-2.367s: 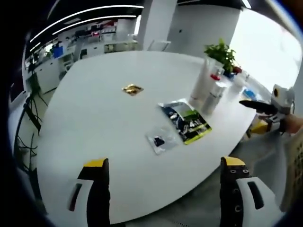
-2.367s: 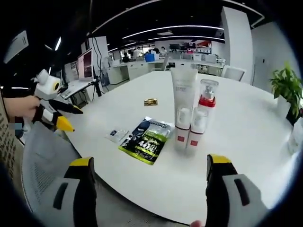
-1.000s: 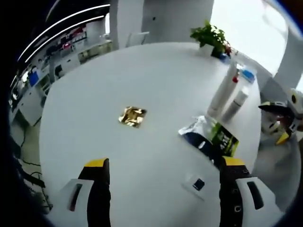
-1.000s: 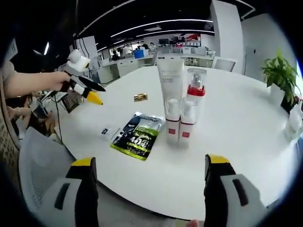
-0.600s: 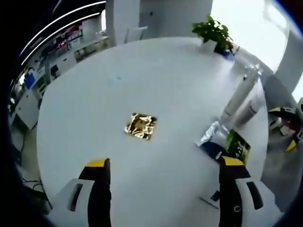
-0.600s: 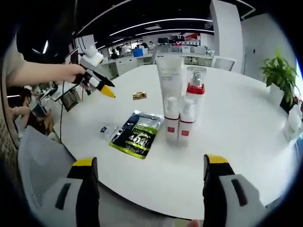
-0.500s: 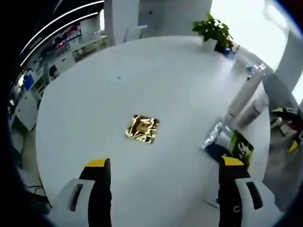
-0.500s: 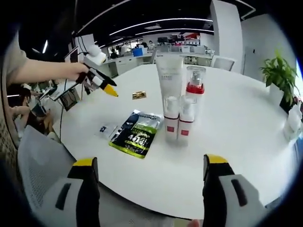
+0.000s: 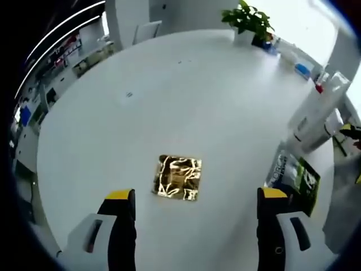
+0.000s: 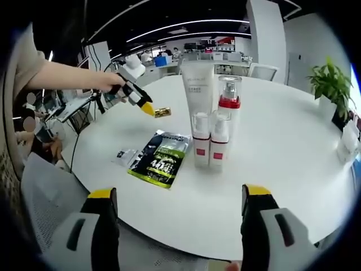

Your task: Arrange the skincare products in the storage area until every visible bottle or jar stands upright without overlapping.

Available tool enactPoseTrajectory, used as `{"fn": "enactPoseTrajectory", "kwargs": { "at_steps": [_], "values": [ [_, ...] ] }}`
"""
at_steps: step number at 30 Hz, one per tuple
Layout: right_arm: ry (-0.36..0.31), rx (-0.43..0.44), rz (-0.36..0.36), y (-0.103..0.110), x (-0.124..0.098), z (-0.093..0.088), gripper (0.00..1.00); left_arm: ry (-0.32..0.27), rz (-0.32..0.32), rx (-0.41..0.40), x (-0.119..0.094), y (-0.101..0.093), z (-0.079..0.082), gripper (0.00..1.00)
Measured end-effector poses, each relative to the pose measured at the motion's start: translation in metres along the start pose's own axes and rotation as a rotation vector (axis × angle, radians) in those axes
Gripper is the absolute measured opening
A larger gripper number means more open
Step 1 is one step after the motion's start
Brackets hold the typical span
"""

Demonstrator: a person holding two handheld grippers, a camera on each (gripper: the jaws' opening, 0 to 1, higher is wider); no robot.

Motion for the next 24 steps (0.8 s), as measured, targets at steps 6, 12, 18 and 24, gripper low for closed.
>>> {"fn": "enactPoseTrajectory", "kwargs": {
  "at_steps": [6,12,18,24],
  "values": [
    [0.005,0.005,-0.012,-0.001,0.000,0.000,0.90,0.072,-0.034,0.019,0.015,0.010,0.003,0.81],
    [0.007,0.015,-0.014,-0.003,-0.001,-0.001,0.90,0.118,-0.035,0.034,0.023,0.016,0.008,0.75],
    [0.012,0.009,-0.011,-0.004,-0.001,-0.001,0.89,0.162,-0.027,0.059,0.029,0.014,0.011,0.70],
    [0.010,0.016,-0.016,-0.006,-0.001,0.000,0.89,0.176,0.001,0.076,0.028,0.017,0.015,0.61]
  ]
}}
Point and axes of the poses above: the point that each gripper's makers call its tool centre point, and the gripper's own axes: x roughly forward along the fingers, y roughly to its left, z roughly out of its top, the point moved 10 cm from there along -x, roughly backward along the fingers, and after that the axes turned 4 degrees about y, right-handed, at the moved point
